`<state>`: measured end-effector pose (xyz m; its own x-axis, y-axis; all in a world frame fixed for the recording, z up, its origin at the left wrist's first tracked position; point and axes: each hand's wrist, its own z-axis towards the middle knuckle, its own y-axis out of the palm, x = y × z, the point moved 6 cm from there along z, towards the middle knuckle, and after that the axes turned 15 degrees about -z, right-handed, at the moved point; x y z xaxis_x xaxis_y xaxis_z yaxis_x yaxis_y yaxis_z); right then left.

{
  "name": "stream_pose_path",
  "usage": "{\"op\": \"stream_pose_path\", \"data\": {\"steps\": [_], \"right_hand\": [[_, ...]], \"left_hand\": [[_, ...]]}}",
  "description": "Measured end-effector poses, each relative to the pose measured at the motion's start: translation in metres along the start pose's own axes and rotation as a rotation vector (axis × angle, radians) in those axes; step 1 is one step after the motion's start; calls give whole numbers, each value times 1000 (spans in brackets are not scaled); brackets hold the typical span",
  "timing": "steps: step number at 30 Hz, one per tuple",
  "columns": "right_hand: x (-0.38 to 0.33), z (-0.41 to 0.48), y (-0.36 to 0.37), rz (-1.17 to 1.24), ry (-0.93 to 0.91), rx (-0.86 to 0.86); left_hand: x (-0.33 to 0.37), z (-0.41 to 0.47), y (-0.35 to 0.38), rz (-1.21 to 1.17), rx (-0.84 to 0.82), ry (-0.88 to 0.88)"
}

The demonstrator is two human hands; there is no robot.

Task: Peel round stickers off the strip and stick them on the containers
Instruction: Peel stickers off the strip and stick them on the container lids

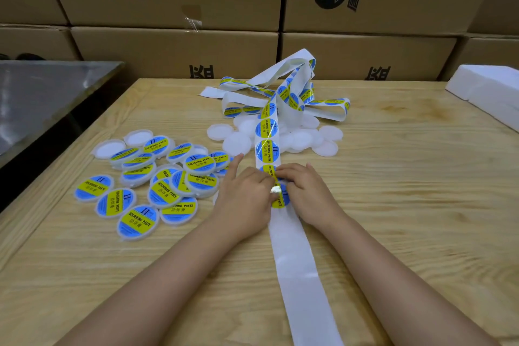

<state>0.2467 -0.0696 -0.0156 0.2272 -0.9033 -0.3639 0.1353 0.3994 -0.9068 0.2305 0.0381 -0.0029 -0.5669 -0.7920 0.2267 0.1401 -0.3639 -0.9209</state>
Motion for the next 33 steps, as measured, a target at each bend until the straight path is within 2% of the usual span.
{"op": "stream_pose_path", "data": {"steps": [3,8,12,16,19,22,25,27,29,33], "right_hand": [[1,-1,1,29,24,-10],[3,-1,2,128,75,0],[4,-2,0,242,141,25],[4,-4,-4,282,137,51],[4,-5,-7,352,151,83],[6,-4,-7,404,178,62],[11,-5,-16,634,201,191],[10,-4,-20,724,152,245],[8,-3,-19,738,118,243],[9,-1,-14,793,176,204]], "left_hand": [[-1,0,-6,-58,97,-14],[1,-4,-15,-153,223,72],[-3,-7,-26,-355,361,70],[-26,-12,-36,-899,540,-124],[-45,-15,-36,-1112,647,-310],[-54,-15,-31,-1243,663,-409],[-53,-15,-31,-1276,645,-409],[-50,-14,-31,-1273,626,-394],[-47,-13,-31,-1284,598,-380],[-44,-11,-30,-1252,542,-366]]}}
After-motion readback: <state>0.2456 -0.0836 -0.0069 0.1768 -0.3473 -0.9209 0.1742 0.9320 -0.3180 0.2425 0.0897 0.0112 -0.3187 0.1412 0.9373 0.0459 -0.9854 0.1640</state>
